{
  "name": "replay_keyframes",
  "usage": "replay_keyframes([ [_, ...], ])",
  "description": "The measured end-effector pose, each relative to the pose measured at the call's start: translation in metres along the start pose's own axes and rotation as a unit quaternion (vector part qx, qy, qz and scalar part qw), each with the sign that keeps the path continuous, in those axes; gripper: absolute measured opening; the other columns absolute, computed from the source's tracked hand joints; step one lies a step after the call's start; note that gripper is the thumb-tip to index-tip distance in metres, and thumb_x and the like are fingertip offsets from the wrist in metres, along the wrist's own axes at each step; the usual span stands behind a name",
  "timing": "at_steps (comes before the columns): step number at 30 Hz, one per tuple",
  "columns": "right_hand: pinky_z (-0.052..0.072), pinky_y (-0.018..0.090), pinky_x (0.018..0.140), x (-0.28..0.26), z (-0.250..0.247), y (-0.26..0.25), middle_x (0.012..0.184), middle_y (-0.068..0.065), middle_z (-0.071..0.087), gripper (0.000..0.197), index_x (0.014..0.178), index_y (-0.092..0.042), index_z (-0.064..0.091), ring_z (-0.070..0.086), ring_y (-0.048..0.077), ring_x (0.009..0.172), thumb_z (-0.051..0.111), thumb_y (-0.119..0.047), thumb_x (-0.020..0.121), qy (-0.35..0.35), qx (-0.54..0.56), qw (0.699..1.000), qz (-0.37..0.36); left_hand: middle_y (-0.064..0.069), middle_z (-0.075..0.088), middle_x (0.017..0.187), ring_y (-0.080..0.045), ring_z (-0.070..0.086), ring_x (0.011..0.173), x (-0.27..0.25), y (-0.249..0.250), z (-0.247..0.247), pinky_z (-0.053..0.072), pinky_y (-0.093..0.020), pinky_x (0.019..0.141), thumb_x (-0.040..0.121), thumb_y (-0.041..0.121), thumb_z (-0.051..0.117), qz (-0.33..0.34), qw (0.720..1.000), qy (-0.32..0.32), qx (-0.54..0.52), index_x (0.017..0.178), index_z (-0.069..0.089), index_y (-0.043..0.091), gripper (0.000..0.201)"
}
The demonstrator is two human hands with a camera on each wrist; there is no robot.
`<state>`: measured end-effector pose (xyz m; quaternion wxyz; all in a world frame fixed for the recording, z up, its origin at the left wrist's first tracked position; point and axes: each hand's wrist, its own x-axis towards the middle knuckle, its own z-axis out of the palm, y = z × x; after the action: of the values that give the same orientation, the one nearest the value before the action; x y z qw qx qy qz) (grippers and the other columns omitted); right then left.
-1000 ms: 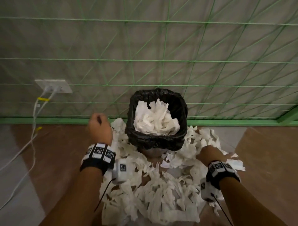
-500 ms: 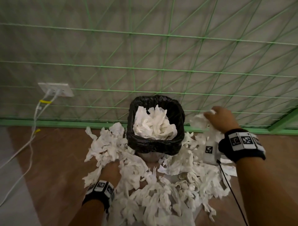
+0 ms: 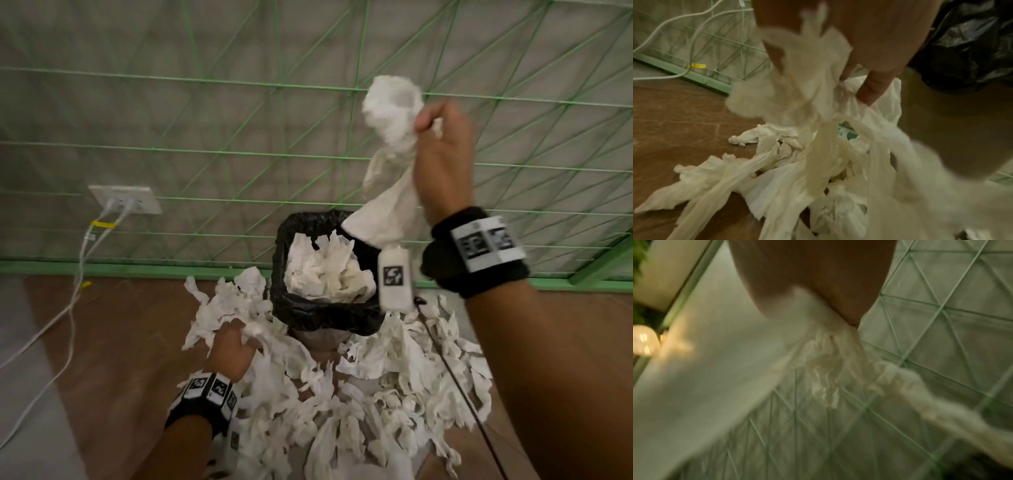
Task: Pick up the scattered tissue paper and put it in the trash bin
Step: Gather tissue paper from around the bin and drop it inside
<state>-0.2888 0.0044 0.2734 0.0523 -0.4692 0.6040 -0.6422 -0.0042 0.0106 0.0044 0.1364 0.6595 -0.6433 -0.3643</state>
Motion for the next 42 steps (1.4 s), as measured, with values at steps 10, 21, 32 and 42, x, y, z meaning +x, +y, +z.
replay_keyframes([
  [10, 0.045, 0.027, 0.082, -0.068, 0.026, 0.088, 0.107, -0.001, 0.065, 0.012, 0.094, -0.019, 0.069, 0.059, 0.018, 0.106, 0.062, -0.016, 0.085, -0.332, -0.210, 0.917, 0.065, -0.020, 0.062, 0.116, -0.036, 0.059, 0.107, 0.012, 0.004, -0.024, 0.047, -0.044, 0.093, 0.091, 0.040, 0.039, 0.063, 0.994, 0.070, -0.060, 0.124, 0.043, 0.017, 0.041],
  [21, 0.046, 0.034, 0.089, -0.083, -0.056, 0.205, 0.111, 0.019, 0.067, 0.025, 0.102, -0.003, 0.066, 0.061, 0.033, 0.104, 0.055, -0.019, 0.087, -0.248, -0.373, 0.833, 0.325, -0.010, 0.065, 0.120, -0.032, 0.059, 0.107, 0.014, 0.063, -0.089, 0.045, -0.044, 0.097, 0.094, 0.030, 0.049, 0.075, 0.990, 0.115, -0.039, 0.112, 0.062, 0.023, 0.023],
  [32, 0.040, 0.031, 0.105, -0.203, -0.071, 0.249, 0.140, 0.008, 0.047, 0.047, 0.133, -0.017, 0.052, 0.048, 0.026, 0.128, 0.060, -0.026, 0.087, -0.508, -0.485, 0.660, 0.267, 0.021, 0.067, 0.116, -0.011, 0.060, 0.113, 0.011, 0.096, -0.114, 0.040, -0.041, 0.107, 0.091, 0.025, 0.055, 0.170, 0.981, -0.031, -0.086, 0.099, 0.069, 0.045, 0.026],
  [42, 0.036, 0.028, 0.106, -0.213, -0.066, 0.251, 0.140, 0.002, 0.047, 0.037, 0.114, -0.029, 0.065, 0.045, 0.021, 0.129, 0.065, -0.009, 0.083, -0.549, -0.378, 0.675, 0.318, -0.011, 0.070, 0.096, -0.034, 0.065, 0.090, 0.007, 0.115, -0.148, 0.045, -0.033, 0.072, 0.095, 0.019, 0.046, 0.166, 0.985, -0.051, 0.001, 0.085, 0.067, 0.026, 0.024],
])
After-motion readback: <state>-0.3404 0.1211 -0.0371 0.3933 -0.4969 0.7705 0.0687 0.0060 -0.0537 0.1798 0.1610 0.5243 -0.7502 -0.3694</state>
